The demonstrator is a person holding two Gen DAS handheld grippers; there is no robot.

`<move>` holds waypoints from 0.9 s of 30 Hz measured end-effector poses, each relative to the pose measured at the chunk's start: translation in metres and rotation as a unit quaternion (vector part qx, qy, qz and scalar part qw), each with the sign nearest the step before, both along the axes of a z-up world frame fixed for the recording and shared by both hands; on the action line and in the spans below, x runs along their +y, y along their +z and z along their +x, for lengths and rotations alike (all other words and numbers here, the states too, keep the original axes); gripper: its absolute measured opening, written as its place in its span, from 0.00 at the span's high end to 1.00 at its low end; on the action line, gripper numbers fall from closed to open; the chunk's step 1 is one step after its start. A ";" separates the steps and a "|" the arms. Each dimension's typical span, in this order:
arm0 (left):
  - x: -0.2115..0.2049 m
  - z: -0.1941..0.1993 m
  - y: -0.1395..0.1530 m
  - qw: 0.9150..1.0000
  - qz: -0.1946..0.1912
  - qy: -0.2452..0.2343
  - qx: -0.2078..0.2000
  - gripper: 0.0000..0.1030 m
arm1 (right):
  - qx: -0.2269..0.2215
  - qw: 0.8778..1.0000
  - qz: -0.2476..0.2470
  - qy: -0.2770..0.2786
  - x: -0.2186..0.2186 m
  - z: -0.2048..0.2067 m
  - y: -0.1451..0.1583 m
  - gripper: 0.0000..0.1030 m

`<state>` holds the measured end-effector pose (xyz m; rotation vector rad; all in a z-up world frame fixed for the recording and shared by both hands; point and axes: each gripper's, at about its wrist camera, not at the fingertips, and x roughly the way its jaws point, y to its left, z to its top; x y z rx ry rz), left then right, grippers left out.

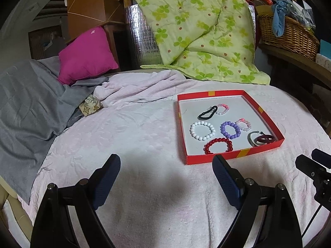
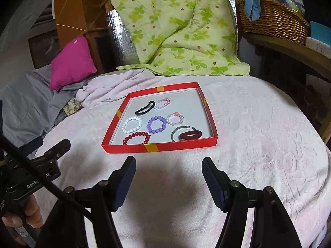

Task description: Organize jewelry

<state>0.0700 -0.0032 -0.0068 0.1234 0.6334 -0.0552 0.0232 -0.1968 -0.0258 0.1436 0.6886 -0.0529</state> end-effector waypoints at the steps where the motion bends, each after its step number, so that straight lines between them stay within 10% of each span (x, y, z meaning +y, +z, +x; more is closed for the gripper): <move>1: 0.000 0.000 0.000 1.000 0.000 0.000 -0.001 0.12 | 0.000 1.000 -0.001 0.000 0.000 0.000 0.000 0.32; 27: -0.001 -0.003 -0.002 1.000 0.008 -0.005 0.003 0.12 | -0.004 1.000 -0.008 -0.001 0.003 -0.001 0.002 0.32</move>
